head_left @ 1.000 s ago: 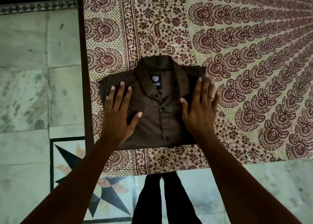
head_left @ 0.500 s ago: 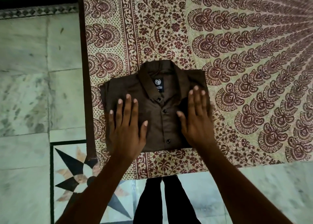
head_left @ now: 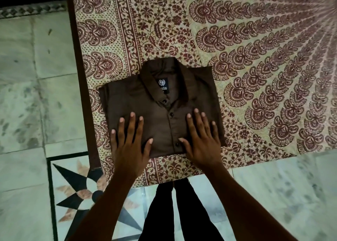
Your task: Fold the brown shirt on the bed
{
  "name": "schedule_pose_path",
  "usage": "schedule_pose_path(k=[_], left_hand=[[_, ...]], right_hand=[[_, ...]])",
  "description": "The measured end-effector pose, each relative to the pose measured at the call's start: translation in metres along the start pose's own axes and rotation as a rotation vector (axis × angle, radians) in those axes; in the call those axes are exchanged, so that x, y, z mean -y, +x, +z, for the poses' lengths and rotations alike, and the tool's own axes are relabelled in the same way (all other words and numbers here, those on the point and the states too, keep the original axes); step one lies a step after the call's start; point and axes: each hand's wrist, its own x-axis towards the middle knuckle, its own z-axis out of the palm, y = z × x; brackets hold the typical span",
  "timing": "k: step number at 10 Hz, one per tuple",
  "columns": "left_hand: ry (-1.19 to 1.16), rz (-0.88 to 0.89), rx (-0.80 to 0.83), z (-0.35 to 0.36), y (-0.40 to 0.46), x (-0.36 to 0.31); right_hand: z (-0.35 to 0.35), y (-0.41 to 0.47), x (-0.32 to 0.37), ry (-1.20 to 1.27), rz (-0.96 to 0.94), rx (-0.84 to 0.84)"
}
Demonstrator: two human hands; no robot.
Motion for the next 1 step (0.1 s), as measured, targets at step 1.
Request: schedule_pose_path(k=[1], left_hand=[[-0.071,-0.032,0.008,-0.004,0.0011,-0.0011]], right_hand=[[-0.0032,-0.0033,0.0087,0.065,0.284,0.02]])
